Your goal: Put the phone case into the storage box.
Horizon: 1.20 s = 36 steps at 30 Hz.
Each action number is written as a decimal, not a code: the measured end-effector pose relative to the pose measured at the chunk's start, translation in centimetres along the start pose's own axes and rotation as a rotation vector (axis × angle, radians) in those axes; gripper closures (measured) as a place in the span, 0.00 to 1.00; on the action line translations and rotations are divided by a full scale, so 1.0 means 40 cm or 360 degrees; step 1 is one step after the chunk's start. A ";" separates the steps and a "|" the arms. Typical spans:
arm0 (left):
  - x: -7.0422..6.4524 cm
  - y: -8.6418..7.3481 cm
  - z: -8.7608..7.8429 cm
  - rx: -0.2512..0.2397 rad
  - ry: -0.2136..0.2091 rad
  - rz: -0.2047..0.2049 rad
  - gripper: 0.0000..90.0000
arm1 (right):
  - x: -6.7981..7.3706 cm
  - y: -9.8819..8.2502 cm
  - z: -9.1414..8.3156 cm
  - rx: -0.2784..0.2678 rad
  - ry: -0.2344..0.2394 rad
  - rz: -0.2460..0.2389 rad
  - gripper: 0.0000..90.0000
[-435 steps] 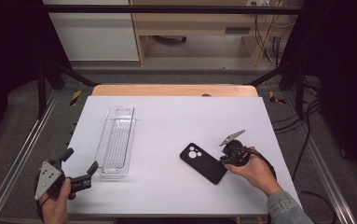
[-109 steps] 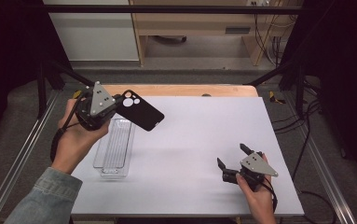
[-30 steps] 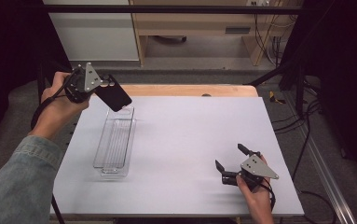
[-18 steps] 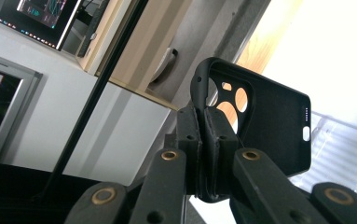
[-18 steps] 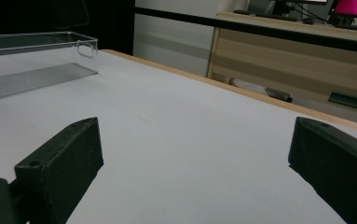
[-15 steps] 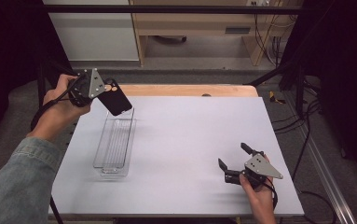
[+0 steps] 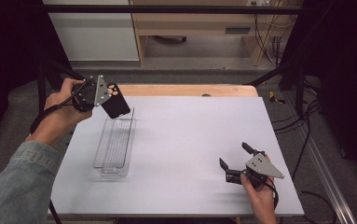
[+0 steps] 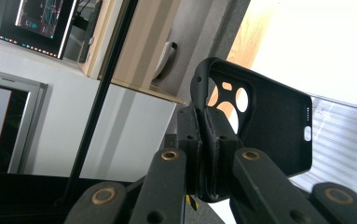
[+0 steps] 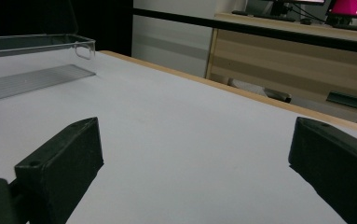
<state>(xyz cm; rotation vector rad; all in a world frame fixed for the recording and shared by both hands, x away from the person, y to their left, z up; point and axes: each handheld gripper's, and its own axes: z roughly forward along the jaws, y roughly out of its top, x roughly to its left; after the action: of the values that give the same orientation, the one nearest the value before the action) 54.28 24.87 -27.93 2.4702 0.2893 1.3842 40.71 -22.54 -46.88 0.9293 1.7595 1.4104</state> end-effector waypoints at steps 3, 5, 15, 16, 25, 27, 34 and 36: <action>-0.008 0.002 -0.004 0.0020 -0.0001 0.0054 0.95 | 0.000 0.000 -0.001 -0.0007 0.0004 -0.0002 0.03; -0.013 0.003 -0.006 0.0031 -0.0005 0.0083 0.95 | 0.001 0.000 -0.002 -0.0009 0.0009 -0.0005 0.03; -0.031 0.002 0.024 0.0021 -0.0013 0.0187 0.95 | 0.005 -0.001 -0.001 -0.0007 0.0013 -0.0014 0.03; -0.033 0.000 0.030 0.0020 -0.0014 0.0198 0.95 | 0.005 -0.002 -0.001 -0.0007 0.0016 -0.0013 0.03; -0.033 -0.009 0.088 -0.0004 -0.0053 0.0275 0.95 | 0.007 -0.006 0.005 0.0006 0.0022 -0.0012 0.03; -0.032 -0.012 0.102 0.0003 -0.0060 0.0282 0.95 | 0.007 -0.006 0.006 0.0008 0.0024 -0.0013 0.03; -0.043 -0.016 0.131 0.0023 -0.0070 0.0298 0.95 | 0.011 -0.008 0.007 0.0008 0.0032 -0.0010 0.03; -0.045 -0.017 0.135 0.0016 -0.0070 0.0287 0.95 | 0.012 -0.008 0.008 0.0006 0.0033 -0.0009 0.03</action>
<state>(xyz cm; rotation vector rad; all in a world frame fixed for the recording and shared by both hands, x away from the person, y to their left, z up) 57.95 24.11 -32.28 2.5851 0.0649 1.3967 40.70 -22.01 -47.27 0.9144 1.7791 1.4183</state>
